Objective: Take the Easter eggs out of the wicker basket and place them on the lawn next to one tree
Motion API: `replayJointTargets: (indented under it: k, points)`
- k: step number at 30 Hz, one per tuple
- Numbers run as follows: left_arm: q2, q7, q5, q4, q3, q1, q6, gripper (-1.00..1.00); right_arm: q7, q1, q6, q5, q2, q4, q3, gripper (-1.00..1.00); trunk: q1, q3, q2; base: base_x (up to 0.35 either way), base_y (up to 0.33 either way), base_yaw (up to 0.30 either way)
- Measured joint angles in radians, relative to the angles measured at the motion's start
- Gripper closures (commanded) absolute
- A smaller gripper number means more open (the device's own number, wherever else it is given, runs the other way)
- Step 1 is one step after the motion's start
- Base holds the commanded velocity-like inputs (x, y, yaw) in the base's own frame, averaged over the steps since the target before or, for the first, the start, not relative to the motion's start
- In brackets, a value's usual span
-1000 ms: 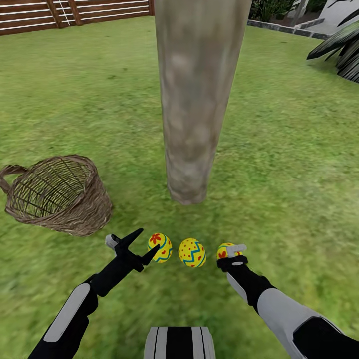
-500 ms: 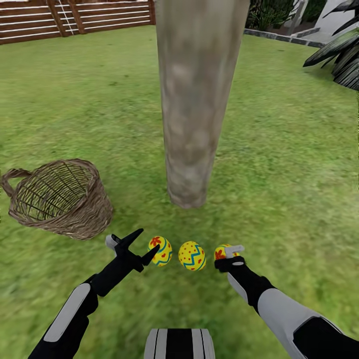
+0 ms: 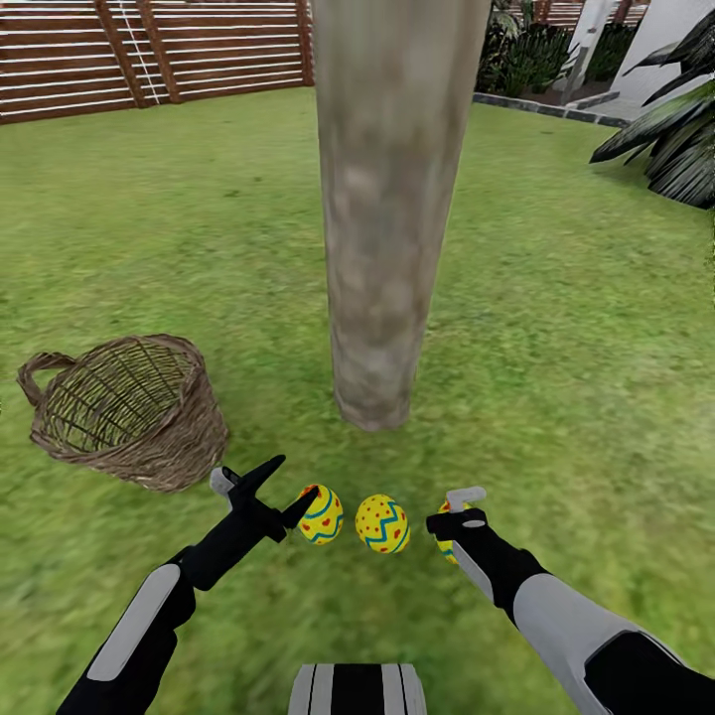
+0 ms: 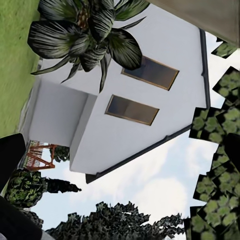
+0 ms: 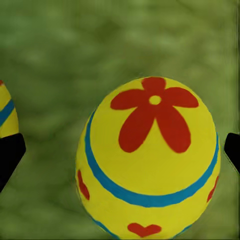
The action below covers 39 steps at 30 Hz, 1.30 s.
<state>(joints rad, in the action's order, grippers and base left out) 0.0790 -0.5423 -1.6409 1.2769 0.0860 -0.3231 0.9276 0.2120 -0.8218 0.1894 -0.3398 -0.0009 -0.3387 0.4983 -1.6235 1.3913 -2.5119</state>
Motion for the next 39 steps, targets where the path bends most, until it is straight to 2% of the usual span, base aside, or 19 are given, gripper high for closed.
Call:
replayJointTargets:
  k: [16,20,27,33,36,39]
  points:
    - [0.0,0.0,0.0,0.0,0.0,0.0,0.0,-1.0,-0.005,0.0,-0.003,0.0,0.001,-0.004,0.007,-1.0,0.007,-0.062,0.004,0.0,0.0,0.0]
    - [0.0,0.0,0.0,0.0,0.0,0.0,0.0,-1.0,-0.011,0.0,-0.034,0.0,0.002,-0.006,0.007,-1.0,0.009,-0.077,0.005,0.0,0.0,0.0]
    - [0.002,0.002,0.001,0.001,-0.002,0.0,0.0,-1.0,-0.011,0.0,-0.037,0.0,0.001,-0.007,0.007,-1.0,0.012,-0.104,0.006,0.0,0.0,0.0]
    - [0.016,0.002,0.0,0.013,-0.008,-0.006,0.006,-1.0,-0.011,0.0,-0.037,0.0,0.001,-0.006,0.006,-1.0,0.015,-0.128,0.008,0.0,0.0,0.0]
    - [0.039,0.001,-0.001,0.005,-0.01,-0.009,0.008,-1.0,-0.008,0.0,-0.036,0.0,0.001,-0.006,0.006,-1.0,0.016,-0.139,0.008,0.0,0.0,0.0]
    - [0.045,0.002,-0.002,0.004,-0.011,-0.009,0.005,-1.0,-0.008,0.0,-0.034,0.0,0.001,-0.006,0.006,-1.0,0.018,-0.151,0.009,0.0,0.0,0.0]
